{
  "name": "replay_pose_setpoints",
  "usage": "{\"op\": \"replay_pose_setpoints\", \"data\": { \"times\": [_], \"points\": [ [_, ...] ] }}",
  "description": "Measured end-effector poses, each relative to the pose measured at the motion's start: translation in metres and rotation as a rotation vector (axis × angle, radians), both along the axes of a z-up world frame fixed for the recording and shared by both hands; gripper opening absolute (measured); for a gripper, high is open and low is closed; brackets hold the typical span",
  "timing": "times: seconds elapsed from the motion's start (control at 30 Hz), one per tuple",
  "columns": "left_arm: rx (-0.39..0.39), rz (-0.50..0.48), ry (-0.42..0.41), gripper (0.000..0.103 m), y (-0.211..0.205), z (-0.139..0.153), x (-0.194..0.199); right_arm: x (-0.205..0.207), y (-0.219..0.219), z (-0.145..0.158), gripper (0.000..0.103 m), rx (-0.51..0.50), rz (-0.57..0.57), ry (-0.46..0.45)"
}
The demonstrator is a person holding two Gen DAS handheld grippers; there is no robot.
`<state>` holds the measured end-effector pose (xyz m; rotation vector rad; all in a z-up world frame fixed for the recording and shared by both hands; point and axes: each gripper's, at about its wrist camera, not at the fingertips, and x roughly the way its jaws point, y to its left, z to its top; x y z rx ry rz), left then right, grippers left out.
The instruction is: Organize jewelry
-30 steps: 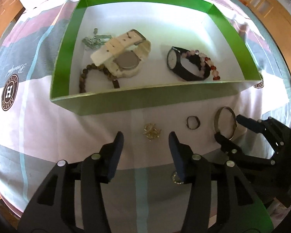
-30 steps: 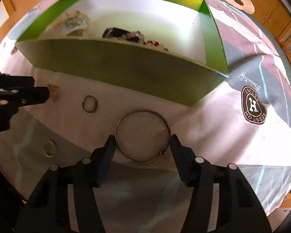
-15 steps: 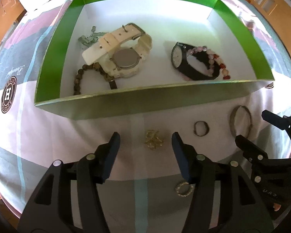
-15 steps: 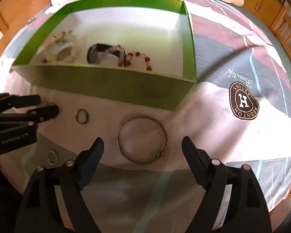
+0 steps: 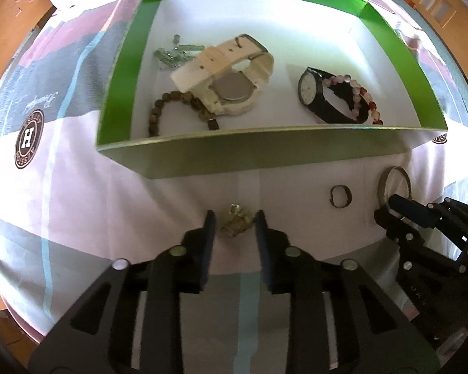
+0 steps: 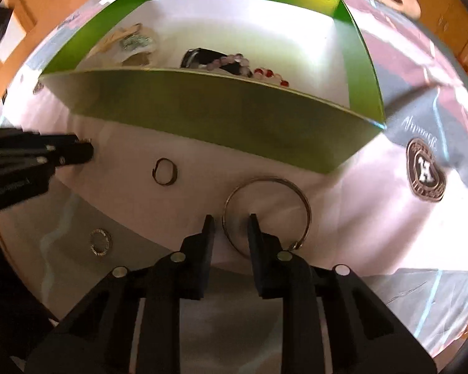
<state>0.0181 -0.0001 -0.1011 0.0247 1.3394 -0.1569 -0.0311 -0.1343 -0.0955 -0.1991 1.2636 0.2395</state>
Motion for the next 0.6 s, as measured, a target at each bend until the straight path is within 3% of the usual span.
{"op": "replay_pose_setpoints", "data": {
  "times": [0.03,0.1,0.13,0.17,0.43,0.53,0.6],
  "points": [
    [-0.003,0.001,-0.003,0.040,0.000,0.001,0.000,0.000,0.000,0.001,0.028,0.000,0.000,-0.004],
    [-0.002,0.000,-0.008,0.041,-0.001,0.003,0.001,0.001,-0.001,0.010,0.059,0.016,-0.026,-0.020],
    [-0.002,-0.001,-0.007,0.041,0.002,0.004,0.000,0.003,-0.006,0.015,0.079,0.021,-0.048,-0.045],
    [-0.002,-0.003,-0.005,0.042,0.001,0.004,0.000,0.006,-0.009,0.018,0.084,0.021,-0.063,-0.062],
    [-0.003,-0.023,-0.001,0.047,-0.003,0.005,-0.003,0.019,-0.014,-0.011,0.084,-0.016,-0.083,-0.015],
    [-0.013,-0.015,-0.008,0.051,0.000,0.007,-0.003,0.015,-0.002,-0.006,0.062,0.012,-0.057,-0.004],
    [-0.018,-0.008,-0.008,0.052,0.005,0.008,-0.004,0.011,0.005,-0.004,0.062,0.007,-0.033,0.000]
  ]
}}
